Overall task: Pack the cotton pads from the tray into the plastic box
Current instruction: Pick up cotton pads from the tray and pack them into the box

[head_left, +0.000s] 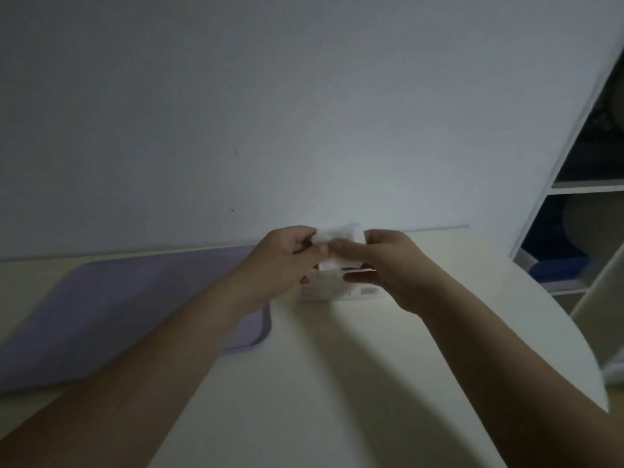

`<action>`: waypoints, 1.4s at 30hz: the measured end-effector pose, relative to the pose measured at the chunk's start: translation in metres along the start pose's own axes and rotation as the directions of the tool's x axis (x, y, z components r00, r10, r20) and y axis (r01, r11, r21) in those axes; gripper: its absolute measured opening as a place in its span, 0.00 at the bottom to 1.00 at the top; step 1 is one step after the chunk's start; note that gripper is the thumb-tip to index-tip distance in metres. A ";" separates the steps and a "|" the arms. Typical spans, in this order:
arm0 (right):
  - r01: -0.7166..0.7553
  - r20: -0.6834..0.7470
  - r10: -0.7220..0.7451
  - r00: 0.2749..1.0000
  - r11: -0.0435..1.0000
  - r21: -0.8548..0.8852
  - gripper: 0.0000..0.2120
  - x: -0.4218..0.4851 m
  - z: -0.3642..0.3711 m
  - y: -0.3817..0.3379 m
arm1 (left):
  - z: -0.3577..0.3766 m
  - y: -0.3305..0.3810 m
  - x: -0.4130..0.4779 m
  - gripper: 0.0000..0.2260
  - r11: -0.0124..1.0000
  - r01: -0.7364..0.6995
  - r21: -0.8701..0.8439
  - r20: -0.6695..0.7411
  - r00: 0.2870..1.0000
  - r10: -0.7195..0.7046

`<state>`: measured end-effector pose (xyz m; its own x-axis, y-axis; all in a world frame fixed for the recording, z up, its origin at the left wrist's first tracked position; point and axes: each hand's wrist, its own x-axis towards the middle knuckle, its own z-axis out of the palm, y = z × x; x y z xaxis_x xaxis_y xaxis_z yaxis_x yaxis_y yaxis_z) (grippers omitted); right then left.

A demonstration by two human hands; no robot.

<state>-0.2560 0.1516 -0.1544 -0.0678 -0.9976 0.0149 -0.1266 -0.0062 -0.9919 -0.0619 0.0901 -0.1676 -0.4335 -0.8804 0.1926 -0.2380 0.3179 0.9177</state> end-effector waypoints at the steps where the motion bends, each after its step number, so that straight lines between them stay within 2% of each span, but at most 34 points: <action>1: -0.007 -0.107 0.013 0.994 0.999 0.050 0.15 -0.001 -0.014 0.001 | 0.013 0.004 0.006 0.07 0.998 -0.016 0.056 -0.021 1.000 0.017; 3: 0.010 -0.332 0.021 0.943 0.996 0.090 0.07 0.001 -0.033 0.005 | 0.032 0.009 0.017 0.09 0.947 -0.113 0.301 -0.034 0.991 0.129; 5: 0.017 -0.468 0.016 0.883 0.998 0.066 0.03 0.001 -0.046 0.009 | 0.052 0.016 0.026 0.12 0.851 -0.227 0.474 0.094 0.974 0.208; 7: 0.002 -0.495 0.044 0.868 0.996 0.093 0.04 0.001 -0.050 0.016 | 0.068 0.019 0.033 0.16 0.752 -0.309 0.582 0.234 0.949 0.209; 9: -0.013 -0.493 0.085 0.866 0.989 0.147 0.05 0.000 -0.050 0.021 | 0.079 0.019 0.037 0.20 0.673 -0.337 0.659 0.309 0.936 0.166; 13: -0.031 -0.480 0.105 0.871 0.987 0.159 0.08 0.002 -0.050 0.026 | 0.083 0.011 0.043 0.20 0.638 -0.320 0.700 0.330 0.938 0.109; 17: -0.080 -0.378 0.098 0.921 0.995 0.062 0.13 0.003 -0.046 0.030 | 0.081 0.003 0.043 0.15 0.670 -0.315 0.673 0.300 0.943 0.142; 22: -0.080 -0.355 0.043 0.934 0.993 -0.090 0.07 0.006 -0.044 0.037 | 0.071 0.000 0.041 0.12 0.741 -0.302 0.600 0.296 0.944 0.145; 25: -0.086 -0.317 0.000 0.949 0.962 -0.258 0.11 0.014 -0.042 0.035 | 0.065 0.002 0.040 0.10 0.743 -0.301 0.598 0.298 0.944 0.142; 28: -0.093 -0.259 -0.056 0.964 0.845 -0.527 0.11 0.020 -0.043 0.030 | 0.058 0.001 0.038 0.10 0.744 -0.288 0.603 0.288 0.948 0.133; 32: -0.092 -0.184 -0.100 0.978 0.585 -0.806 0.10 0.027 -0.045 0.021 | 0.051 0.000 0.037 0.09 0.773 -0.262 0.577 0.307 0.947 0.092; 35: -0.070 -0.126 -0.091 0.988 0.462 -0.884 0.13 0.034 -0.041 0.015 | 0.051 -0.005 0.036 0.14 0.781 -0.238 0.577 0.300 0.952 0.068; 37: -0.052 -0.094 -0.076 0.993 0.432 -0.900 0.12 0.036 -0.038 0.013 | 0.050 -0.008 0.035 0.15 0.794 -0.239 0.560 0.288 0.954 0.084; 39: -0.052 -0.091 -0.067 0.994 0.449 -0.892 0.11 0.034 -0.038 0.010 | 0.049 -0.011 0.035 0.14 0.810 -0.233 0.538 0.262 0.960 0.102; 42: -0.067 -0.121 -0.076 0.990 0.501 -0.863 0.15 0.030 -0.040 0.005 | 0.049 -0.015 0.036 0.13 0.829 -0.232 0.508 0.244 0.962 0.119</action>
<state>-0.2984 0.1242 -0.1535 -0.1774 -0.9785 0.1051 -0.9127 0.1237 -0.3894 -0.1161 0.0711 -0.1913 -0.6576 -0.7235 0.2101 -0.5388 0.6465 0.5401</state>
